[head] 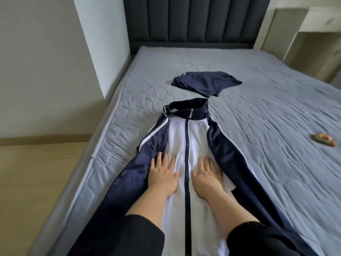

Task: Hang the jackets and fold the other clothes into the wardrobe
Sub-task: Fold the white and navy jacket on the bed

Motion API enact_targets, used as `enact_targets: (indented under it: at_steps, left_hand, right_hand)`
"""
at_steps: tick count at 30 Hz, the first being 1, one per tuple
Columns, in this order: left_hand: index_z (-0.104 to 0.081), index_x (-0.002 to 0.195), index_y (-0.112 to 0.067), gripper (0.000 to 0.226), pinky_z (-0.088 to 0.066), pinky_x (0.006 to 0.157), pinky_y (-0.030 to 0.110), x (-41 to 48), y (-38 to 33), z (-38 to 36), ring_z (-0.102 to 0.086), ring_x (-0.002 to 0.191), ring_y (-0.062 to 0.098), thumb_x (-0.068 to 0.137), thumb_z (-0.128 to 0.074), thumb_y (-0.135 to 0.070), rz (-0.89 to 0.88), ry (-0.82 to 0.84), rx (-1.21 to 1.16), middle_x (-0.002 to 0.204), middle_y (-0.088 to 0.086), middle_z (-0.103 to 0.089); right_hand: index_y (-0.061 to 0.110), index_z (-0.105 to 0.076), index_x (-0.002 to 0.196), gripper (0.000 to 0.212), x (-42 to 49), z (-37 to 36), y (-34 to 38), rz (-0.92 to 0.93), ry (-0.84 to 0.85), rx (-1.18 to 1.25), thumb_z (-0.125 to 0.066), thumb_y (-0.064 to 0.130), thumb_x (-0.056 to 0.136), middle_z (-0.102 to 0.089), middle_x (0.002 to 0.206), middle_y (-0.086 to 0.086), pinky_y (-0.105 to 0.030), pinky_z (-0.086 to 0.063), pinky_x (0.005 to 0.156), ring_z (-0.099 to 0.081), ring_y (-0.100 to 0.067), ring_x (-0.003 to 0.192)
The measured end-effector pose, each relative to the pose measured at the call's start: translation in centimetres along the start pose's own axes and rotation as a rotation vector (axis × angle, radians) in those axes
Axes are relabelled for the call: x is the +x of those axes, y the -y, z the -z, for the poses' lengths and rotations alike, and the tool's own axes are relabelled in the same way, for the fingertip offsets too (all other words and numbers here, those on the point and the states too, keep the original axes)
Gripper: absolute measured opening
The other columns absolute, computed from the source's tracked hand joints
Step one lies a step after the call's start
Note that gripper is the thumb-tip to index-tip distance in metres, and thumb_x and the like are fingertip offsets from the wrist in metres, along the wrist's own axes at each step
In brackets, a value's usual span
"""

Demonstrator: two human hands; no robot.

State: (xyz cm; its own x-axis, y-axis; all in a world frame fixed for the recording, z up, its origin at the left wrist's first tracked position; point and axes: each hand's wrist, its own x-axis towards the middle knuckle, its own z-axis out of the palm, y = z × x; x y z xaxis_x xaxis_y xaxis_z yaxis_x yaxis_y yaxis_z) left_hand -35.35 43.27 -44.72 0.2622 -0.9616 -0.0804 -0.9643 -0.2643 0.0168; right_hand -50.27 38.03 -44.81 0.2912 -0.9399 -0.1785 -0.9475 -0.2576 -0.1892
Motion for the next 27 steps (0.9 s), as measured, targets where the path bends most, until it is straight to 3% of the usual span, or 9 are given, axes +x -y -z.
enact_targets:
  at_steps: [11,18,25,27]
  left_hand:
    - [0.006,0.152,-0.021,0.061,0.005,0.118,0.044,-6.3,-0.6,0.8,0.012,0.146,0.025,0.1,-0.018,-0.041,-0.034,0.014,-0.001,0.16,0.004,0.01]
    - [0.001,0.151,-0.036,0.059,0.007,0.116,0.044,-14.0,1.2,-0.7,0.009,0.147,0.019,0.099,-0.024,-0.04,0.033,-0.058,-0.136,0.161,-0.007,0.007]
    - [-0.003,0.153,-0.03,0.069,-0.001,0.114,0.055,-19.8,7.4,-0.4,0.006,0.147,0.027,0.095,-0.035,-0.053,0.237,-0.242,-0.139,0.161,0.004,-0.003]
    - [-0.006,0.153,-0.026,0.081,-0.01,0.112,0.053,-20.4,9.5,0.1,-0.006,0.146,0.027,0.089,-0.039,-0.064,0.326,-0.236,-0.157,0.159,0.007,-0.011]
  right_hand:
    - [0.015,0.014,0.151,0.059,-8.0,-0.1,0.3,-0.009,0.068,-0.066,-0.007,0.031,0.098,0.016,0.16,-0.003,-0.044,0.008,0.118,0.015,-0.017,0.146]
    - [0.012,-0.001,0.153,0.061,-15.3,-1.5,4.5,-0.114,0.062,0.226,-0.019,0.028,0.097,0.004,0.161,-0.002,-0.048,0.007,0.116,0.009,-0.018,0.147]
    - [0.009,0.004,0.152,0.063,-19.7,-2.4,11.0,-0.2,0.067,0.364,-0.019,0.019,0.094,0.012,0.16,-0.004,-0.051,0.01,0.114,0.014,-0.02,0.147]
    - [0.01,0.002,0.153,0.061,-20.3,-3.6,12.2,-0.153,-0.002,0.344,-0.018,0.021,0.096,0.01,0.161,-0.003,-0.051,0.01,0.115,0.013,-0.02,0.147]
